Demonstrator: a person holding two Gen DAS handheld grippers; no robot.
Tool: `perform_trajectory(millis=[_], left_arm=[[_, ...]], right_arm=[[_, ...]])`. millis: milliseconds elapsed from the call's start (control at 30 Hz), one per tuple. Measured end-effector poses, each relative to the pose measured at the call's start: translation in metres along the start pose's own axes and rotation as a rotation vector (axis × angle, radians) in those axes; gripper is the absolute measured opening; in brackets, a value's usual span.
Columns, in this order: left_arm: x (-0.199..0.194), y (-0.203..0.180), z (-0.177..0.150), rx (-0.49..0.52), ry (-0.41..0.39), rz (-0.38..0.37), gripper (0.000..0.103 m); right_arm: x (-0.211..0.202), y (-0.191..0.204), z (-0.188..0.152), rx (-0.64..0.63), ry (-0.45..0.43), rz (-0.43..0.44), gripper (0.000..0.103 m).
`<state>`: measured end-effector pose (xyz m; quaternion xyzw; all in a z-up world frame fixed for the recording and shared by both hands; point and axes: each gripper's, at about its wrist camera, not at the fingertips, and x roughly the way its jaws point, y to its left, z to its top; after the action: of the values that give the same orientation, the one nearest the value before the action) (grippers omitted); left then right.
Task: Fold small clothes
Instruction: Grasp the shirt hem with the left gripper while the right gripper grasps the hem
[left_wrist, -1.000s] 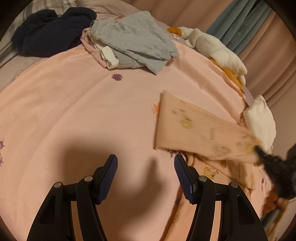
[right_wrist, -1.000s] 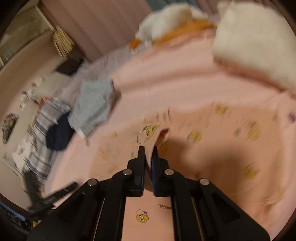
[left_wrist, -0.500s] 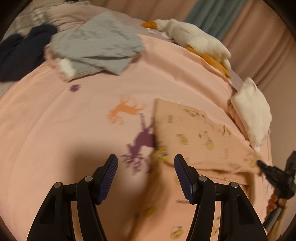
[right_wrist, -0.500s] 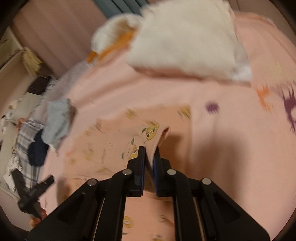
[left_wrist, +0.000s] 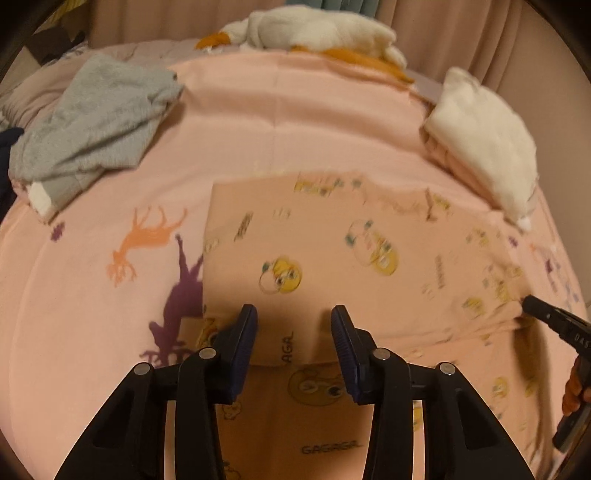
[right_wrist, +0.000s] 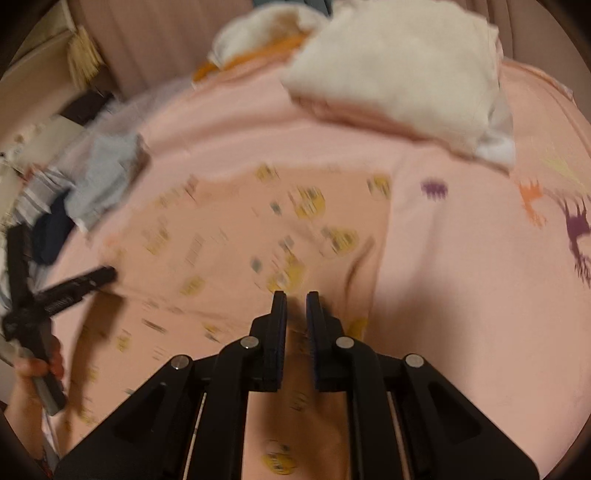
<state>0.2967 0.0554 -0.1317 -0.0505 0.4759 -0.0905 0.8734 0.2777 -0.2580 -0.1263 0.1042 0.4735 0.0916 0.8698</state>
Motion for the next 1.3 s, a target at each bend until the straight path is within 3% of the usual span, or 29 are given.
perform_trajectory(millis=[67,233,267,333,367,400,433,500,700,767,833,933,1033,1300], left_arm=[[0.006,0.001,-0.004,0.012,0.01,0.0,0.043],[0.005,-0.003,-0.001,0.034,0.03,0.011,0.043],[0.002,-0.003,-0.001,0.027,0.031,0.008,0.043],[-0.006,-0.001,-0.003,0.007,0.025,-0.007,0.044],[-0.01,0.0,-0.005,-0.002,0.02,-0.017,0.046],[-0.017,0.002,-0.01,-0.016,0.018,-0.033,0.052],[-0.023,0.005,-0.013,-0.027,0.016,-0.044,0.059],[-0.035,0.013,-0.022,-0.051,0.006,-0.058,0.063],[-0.056,0.052,-0.05,-0.148,0.035,-0.088,0.063],[-0.056,0.062,-0.058,-0.19,0.054,-0.135,0.063],[-0.052,0.068,-0.066,-0.237,0.091,-0.242,0.063],[-0.053,0.063,-0.072,-0.233,0.104,-0.271,0.063],[-0.055,0.051,-0.082,-0.223,0.129,-0.351,0.063],[-0.079,0.044,-0.117,-0.203,0.159,-0.396,0.063]], right_arm=[[0.011,-0.006,-0.006,0.009,0.028,-0.018,0.007],[0.006,-0.015,-0.008,0.053,0.02,0.015,0.01],[0.001,-0.015,-0.009,0.063,0.02,0.026,0.011],[-0.013,-0.012,-0.015,0.078,0.006,0.071,0.029],[-0.02,-0.009,-0.017,0.083,-0.003,0.085,0.033],[-0.027,-0.009,-0.021,0.085,-0.014,0.093,0.036],[-0.034,-0.007,-0.026,0.087,-0.025,0.099,0.036],[-0.05,-0.01,-0.039,0.103,-0.039,0.123,0.036],[-0.074,-0.03,-0.075,0.187,-0.028,0.16,0.04],[-0.072,-0.039,-0.088,0.232,0.004,0.176,0.04],[-0.065,-0.044,-0.101,0.271,0.056,0.225,0.04],[-0.061,-0.04,-0.111,0.287,0.067,0.255,0.04],[-0.058,-0.03,-0.12,0.314,0.101,0.352,0.039],[-0.074,-0.019,-0.159,0.339,0.153,0.449,0.037]])
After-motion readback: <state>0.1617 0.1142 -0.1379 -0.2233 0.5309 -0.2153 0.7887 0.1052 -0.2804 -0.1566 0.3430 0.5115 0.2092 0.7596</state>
